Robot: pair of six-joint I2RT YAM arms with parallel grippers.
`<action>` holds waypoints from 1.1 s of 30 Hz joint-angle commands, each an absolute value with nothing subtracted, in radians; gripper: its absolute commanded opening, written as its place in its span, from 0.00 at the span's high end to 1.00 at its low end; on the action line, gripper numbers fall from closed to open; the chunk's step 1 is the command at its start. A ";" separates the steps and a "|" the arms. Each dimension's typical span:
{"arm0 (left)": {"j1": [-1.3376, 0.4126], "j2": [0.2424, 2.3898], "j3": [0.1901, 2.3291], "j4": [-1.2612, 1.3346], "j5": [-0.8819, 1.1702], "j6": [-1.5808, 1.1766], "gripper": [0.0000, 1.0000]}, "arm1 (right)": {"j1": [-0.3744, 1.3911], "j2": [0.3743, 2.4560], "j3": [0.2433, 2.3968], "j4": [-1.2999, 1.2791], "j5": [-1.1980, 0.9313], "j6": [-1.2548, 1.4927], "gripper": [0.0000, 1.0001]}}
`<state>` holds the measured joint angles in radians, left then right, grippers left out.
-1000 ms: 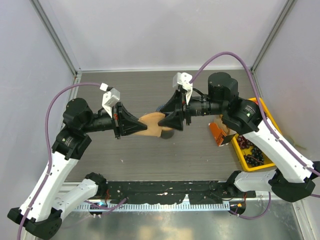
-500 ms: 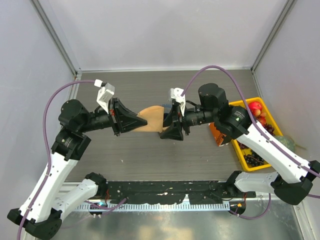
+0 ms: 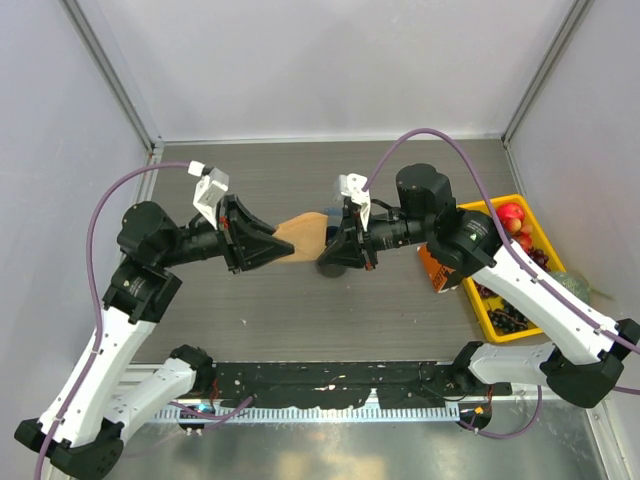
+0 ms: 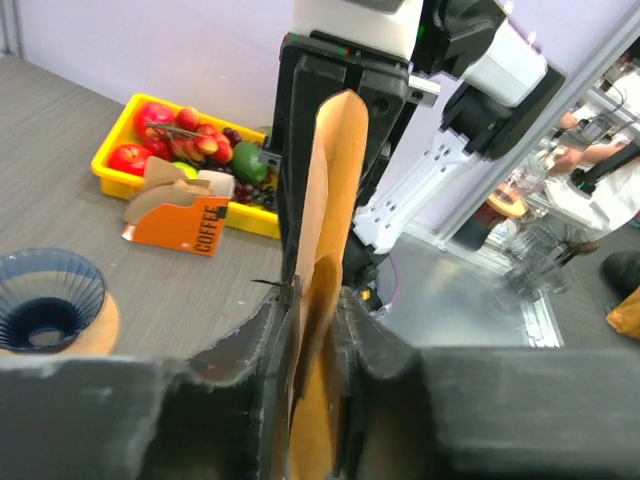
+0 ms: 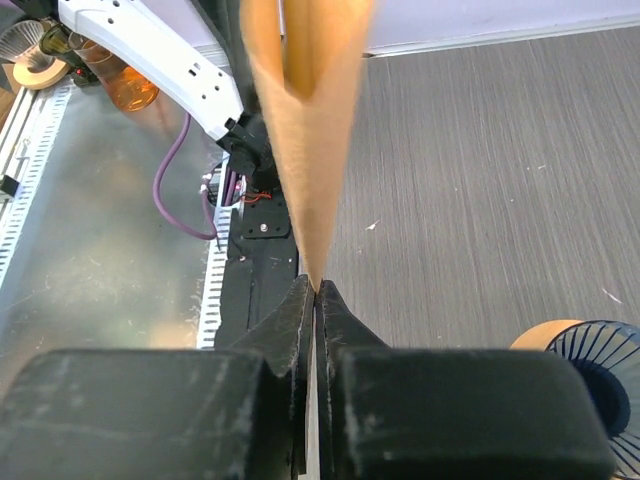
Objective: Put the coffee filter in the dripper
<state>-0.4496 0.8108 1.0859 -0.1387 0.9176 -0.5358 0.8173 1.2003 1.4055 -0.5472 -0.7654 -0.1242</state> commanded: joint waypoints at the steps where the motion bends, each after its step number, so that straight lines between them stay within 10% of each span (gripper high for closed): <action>1: -0.436 0.798 1.107 -0.150 0.940 -0.519 0.56 | 0.824 1.192 1.459 -0.532 -0.764 -0.182 0.95; 4: -0.385 0.787 1.141 -0.193 1.037 -0.508 0.26 | 0.824 1.183 1.462 -0.571 -0.764 -0.228 0.95; 12: -0.236 0.742 1.209 -0.333 1.171 -0.407 0.13 | 0.833 1.169 1.466 -0.678 -0.776 -0.425 0.95; 33: -0.325 0.818 1.236 -0.495 1.000 -0.242 0.40 | 0.887 1.198 1.500 -0.660 -0.704 -0.505 0.95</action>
